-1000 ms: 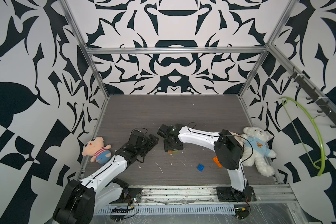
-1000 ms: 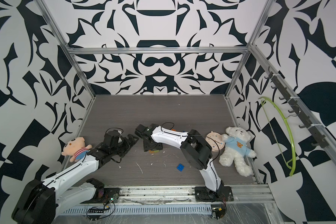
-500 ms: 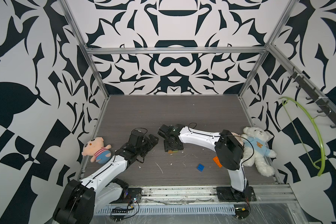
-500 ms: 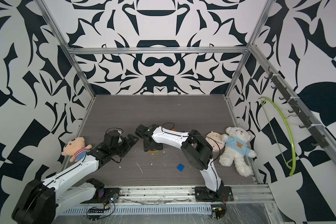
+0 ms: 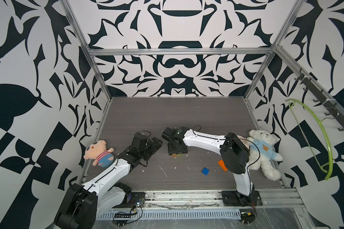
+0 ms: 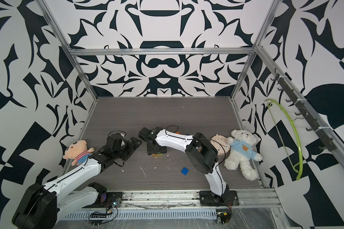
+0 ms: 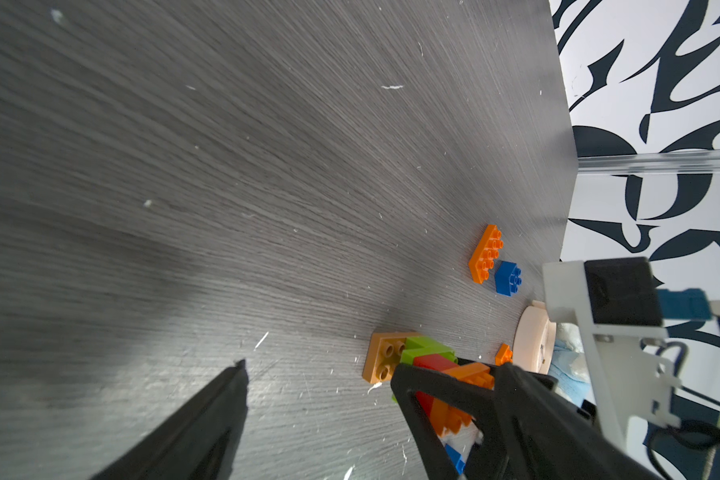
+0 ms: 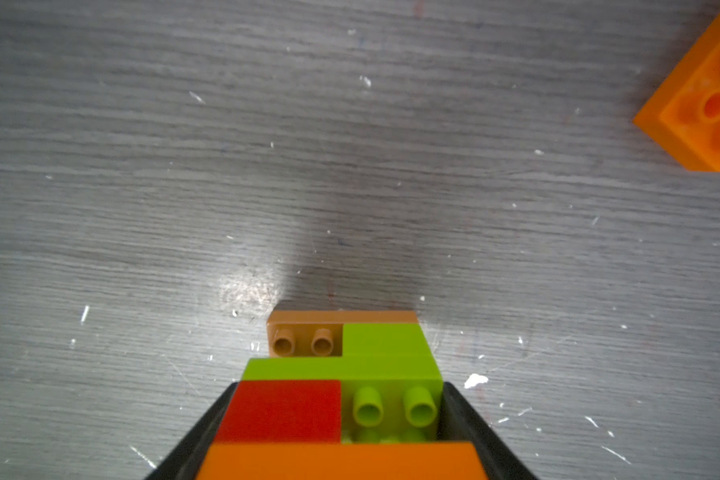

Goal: Assemble the number 5 with lego
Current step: Assemble the lego brick with the lego brick.

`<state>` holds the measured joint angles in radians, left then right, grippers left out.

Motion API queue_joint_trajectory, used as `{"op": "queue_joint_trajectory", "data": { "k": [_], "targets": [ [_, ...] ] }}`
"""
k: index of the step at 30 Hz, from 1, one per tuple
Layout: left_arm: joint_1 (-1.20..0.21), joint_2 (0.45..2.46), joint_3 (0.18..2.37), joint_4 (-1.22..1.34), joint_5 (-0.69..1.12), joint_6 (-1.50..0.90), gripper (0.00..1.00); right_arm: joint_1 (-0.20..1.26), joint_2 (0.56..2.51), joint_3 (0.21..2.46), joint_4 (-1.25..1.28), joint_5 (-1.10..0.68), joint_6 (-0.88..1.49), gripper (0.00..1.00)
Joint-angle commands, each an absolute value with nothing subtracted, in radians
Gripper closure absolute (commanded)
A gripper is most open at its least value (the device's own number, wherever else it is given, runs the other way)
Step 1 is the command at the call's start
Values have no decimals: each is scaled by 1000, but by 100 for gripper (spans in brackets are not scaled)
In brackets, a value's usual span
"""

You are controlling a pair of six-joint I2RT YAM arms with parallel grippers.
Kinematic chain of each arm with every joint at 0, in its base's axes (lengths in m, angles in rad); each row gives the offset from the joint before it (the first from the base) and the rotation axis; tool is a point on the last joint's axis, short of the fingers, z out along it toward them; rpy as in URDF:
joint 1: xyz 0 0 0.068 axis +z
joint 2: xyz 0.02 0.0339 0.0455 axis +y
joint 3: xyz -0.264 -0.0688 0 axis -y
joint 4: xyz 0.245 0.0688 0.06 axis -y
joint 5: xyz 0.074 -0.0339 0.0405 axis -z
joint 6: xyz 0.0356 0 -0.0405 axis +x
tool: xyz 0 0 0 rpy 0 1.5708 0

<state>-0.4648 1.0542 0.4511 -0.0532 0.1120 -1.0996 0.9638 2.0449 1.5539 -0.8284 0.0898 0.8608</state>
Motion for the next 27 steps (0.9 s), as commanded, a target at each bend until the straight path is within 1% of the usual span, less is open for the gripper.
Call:
{"op": "queue_joint_trajectory", "data": {
  "k": [1, 10, 19, 27],
  "targets": [
    [-462, 1048, 452, -81, 109, -1095, 1, 962, 2146, 1495, -815, 20, 856, 38],
    [-462, 1043, 455, -83, 106, -1095, 1, 962, 2112, 1504, -811, 26, 855, 37],
    [-462, 1040, 466, -96, 108, -1088, 1, 957, 2065, 1554, -827, 51, 841, 25],
    [-462, 1026, 464, -105, 101, -1086, 1, 957, 2038, 1571, -833, 58, 834, 19]
  ]
}}
